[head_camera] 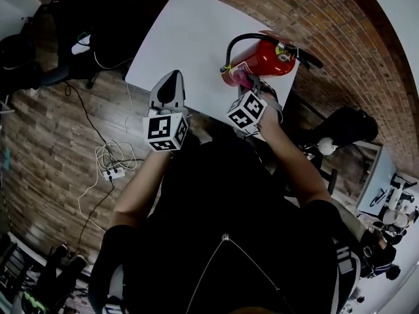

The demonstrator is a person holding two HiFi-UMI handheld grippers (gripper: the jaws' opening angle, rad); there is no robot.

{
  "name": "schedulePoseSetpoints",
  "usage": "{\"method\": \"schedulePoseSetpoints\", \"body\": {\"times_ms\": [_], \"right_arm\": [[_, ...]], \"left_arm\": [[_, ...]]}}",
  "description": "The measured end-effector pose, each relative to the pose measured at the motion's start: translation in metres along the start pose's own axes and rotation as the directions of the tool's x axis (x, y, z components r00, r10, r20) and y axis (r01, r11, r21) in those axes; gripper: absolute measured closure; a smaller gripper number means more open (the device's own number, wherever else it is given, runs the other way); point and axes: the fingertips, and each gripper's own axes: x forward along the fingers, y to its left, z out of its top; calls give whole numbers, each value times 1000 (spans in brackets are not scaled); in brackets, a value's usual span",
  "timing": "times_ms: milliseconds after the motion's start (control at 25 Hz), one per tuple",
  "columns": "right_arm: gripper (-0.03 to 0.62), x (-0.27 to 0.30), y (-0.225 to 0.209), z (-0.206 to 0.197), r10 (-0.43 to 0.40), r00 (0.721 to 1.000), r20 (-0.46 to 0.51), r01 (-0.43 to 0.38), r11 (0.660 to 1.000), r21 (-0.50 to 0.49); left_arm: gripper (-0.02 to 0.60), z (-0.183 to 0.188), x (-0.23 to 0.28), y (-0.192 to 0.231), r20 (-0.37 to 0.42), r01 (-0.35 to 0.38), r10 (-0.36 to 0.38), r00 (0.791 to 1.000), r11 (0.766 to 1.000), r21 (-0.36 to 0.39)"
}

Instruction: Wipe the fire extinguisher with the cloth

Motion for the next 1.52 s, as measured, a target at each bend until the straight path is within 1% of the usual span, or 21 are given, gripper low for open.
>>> {"method": "schedulePoseSetpoints", "body": {"times_ms": [160,560,1040,1280,1520], "right_arm": [[479,-12,-8,1,-10,1000,4,10,1000,-2],[479,-56,-38,14,-65,997,41,65,998,2],[479,-98,-67,23,-121,989,81,119,992,29],[477,-114,-76,23,-162,982,99,158,986,46],[479,-128,-86,22,-202,967,155,191,978,82]], "left_arm": [[572,0,2,-4,-1,10,-10,1000,1000,2],[572,3,5,-10,6,28,-28,1000,1000,-4],[572,4,13,-22,12,56,-56,998,998,-10],[572,4,16,-30,11,77,-76,997,997,-13],[572,8,19,-39,19,66,-66,998,998,7]]}}
